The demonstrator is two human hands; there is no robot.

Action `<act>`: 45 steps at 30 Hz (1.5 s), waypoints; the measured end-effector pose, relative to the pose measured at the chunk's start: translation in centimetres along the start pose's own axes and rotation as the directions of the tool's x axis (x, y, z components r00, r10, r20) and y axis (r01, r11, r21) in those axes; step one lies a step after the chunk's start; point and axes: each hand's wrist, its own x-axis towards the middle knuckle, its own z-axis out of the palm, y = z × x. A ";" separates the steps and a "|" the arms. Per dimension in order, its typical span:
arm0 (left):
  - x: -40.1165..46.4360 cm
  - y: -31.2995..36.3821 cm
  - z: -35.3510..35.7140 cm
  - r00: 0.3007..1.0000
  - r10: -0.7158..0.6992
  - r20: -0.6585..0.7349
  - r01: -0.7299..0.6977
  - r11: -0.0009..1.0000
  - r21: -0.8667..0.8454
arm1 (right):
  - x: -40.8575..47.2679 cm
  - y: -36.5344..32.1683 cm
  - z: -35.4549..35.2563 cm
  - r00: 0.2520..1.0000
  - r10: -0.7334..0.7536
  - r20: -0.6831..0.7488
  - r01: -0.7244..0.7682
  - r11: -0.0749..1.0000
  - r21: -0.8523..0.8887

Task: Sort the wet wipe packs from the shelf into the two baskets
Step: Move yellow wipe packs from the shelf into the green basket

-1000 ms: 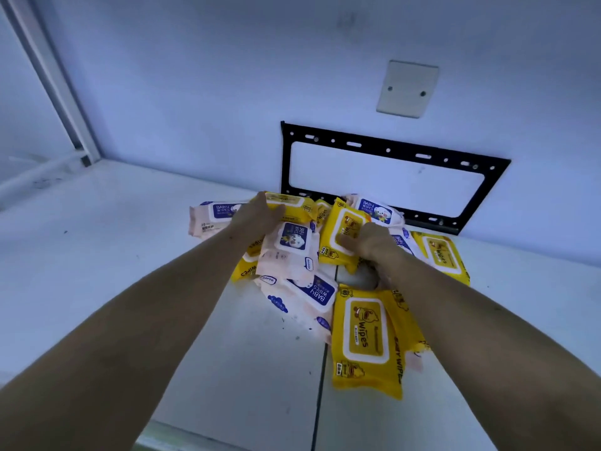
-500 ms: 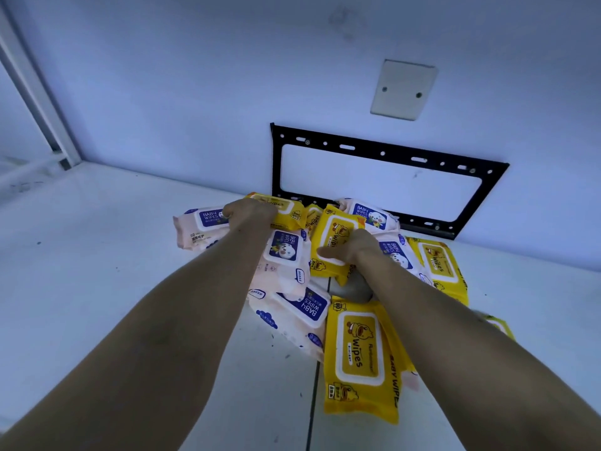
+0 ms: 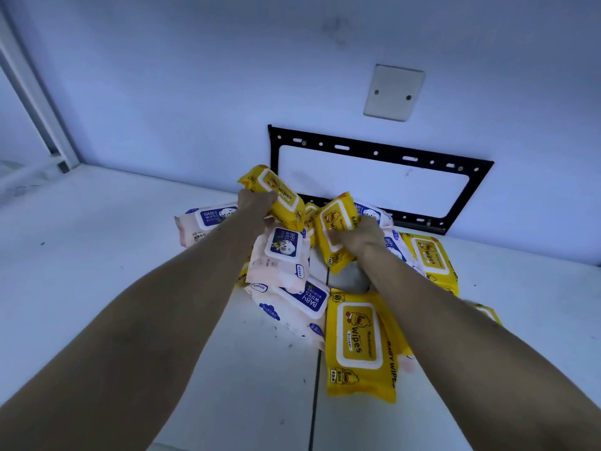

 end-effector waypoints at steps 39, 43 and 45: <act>-28.7 -27.4 -62.1 0.724 -0.240 -0.646 -0.043 0.920 -0.390 | -47.8 -6.1 49.0 0.365 -0.284 0.887 0.461 0.882 0.093; -26.4 -34.4 -64.8 0.694 -0.334 -0.638 -0.012 0.881 -0.474 | -47.8 -1.6 55.9 0.377 -0.185 0.907 0.504 0.863 -0.033; -24.7 -38.4 -65.8 0.680 -0.370 -0.633 0.003 0.865 -0.502 | -46.9 0.9 59.7 0.370 -0.134 0.919 0.528 0.844 -0.090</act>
